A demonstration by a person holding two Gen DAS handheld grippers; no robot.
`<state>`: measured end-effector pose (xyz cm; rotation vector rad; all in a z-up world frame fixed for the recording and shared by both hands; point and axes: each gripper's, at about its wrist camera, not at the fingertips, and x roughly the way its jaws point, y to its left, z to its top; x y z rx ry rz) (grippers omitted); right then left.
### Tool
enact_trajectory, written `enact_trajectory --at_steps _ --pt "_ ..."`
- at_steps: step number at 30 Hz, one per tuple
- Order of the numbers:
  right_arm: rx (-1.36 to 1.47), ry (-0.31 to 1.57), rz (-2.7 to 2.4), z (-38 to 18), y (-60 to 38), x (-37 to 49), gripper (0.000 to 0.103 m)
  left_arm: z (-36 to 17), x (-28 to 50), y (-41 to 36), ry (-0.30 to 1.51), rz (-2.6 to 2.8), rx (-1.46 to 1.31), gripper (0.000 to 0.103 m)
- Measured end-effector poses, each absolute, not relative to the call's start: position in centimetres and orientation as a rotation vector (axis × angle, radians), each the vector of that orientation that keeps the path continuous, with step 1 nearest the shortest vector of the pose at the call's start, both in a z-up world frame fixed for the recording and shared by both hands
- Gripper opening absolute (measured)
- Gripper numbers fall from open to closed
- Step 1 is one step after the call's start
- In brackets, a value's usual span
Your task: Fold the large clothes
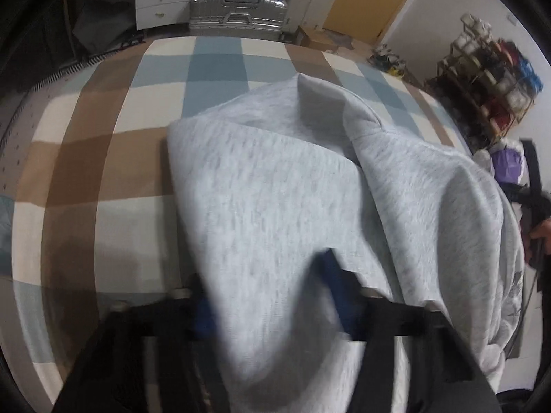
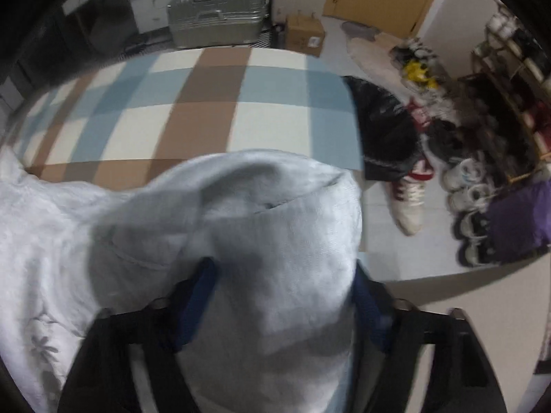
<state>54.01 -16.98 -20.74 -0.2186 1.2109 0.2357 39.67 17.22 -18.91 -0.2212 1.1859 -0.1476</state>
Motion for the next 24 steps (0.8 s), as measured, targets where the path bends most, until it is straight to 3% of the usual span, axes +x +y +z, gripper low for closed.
enact_trajectory --at_steps 2,4,5,17,21,24 --pt "-0.239 1.209 0.267 -20.7 -16.7 53.6 0.04 -18.6 39.4 16.4 1.173 -0.144 -0.179 0.017" --pt "-0.259 1.202 0.322 -20.5 -16.2 52.7 0.021 -18.3 39.1 15.4 1.156 -0.099 -0.102 0.014" --pt "-0.253 1.203 0.342 -20.5 -15.9 52.4 0.02 -18.2 39.1 15.2 1.148 -0.088 -0.06 0.013" --pt "-0.058 1.138 0.291 -20.5 -11.8 56.5 0.019 -18.9 45.1 20.2 1.172 0.016 -0.061 0.014" --pt "-0.054 1.078 0.232 -20.7 -11.6 58.1 0.03 -18.9 45.6 20.5 1.174 0.065 -0.068 0.026" --pt "-0.175 1.016 0.213 -19.7 -10.9 55.3 0.034 -17.7 43.6 20.3 1.165 0.11 -0.098 0.026"
